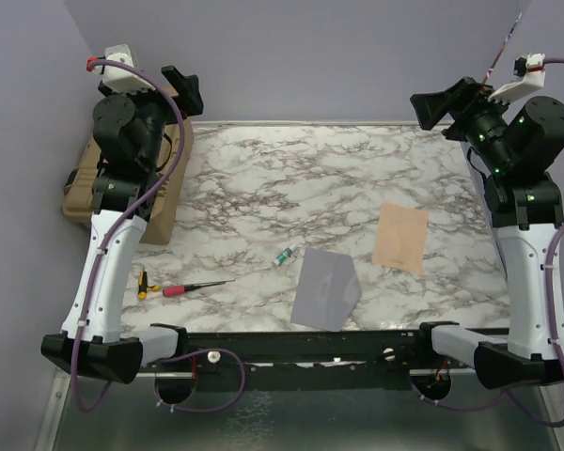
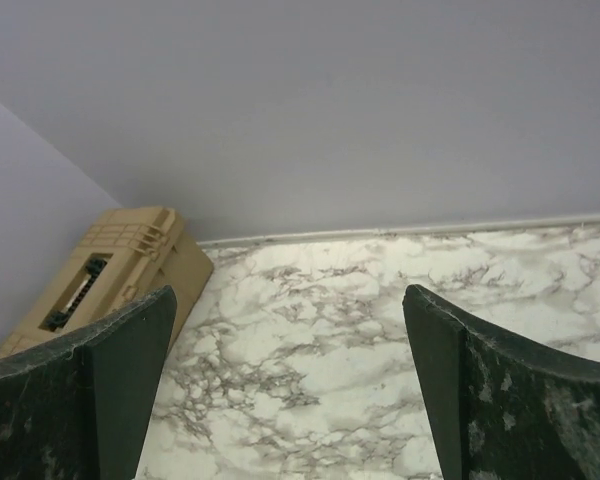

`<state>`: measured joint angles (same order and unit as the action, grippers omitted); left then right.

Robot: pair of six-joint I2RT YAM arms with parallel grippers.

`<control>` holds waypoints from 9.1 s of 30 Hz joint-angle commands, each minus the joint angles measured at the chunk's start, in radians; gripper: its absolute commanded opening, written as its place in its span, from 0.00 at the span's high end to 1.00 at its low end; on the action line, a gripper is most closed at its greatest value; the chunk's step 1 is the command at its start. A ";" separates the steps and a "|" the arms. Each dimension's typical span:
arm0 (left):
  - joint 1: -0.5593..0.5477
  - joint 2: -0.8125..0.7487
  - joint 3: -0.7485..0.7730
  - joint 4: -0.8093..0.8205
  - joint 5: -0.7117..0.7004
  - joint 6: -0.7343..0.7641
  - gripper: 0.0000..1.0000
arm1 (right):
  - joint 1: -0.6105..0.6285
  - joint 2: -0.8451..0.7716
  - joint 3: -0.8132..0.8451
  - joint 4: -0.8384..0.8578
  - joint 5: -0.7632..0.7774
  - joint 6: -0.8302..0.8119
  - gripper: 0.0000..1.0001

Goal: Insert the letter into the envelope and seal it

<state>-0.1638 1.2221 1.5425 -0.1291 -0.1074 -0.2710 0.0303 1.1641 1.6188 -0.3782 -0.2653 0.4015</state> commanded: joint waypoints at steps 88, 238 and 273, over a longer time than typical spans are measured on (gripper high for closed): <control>-0.642 1.043 0.113 0.030 0.512 -0.381 0.22 | -0.388 0.435 -1.050 0.167 -0.322 0.074 0.24; -0.256 0.397 0.035 0.193 0.832 -0.372 1.00 | 0.031 0.097 -0.411 0.947 -1.049 0.430 0.22; -0.338 0.283 0.033 0.233 1.175 -0.249 1.00 | 0.178 0.214 -0.300 0.563 -1.238 -0.004 0.51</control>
<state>-0.5041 1.4963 1.5463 0.0696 1.0740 -0.5186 0.2031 1.3743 1.2915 0.1875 -1.4220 0.4000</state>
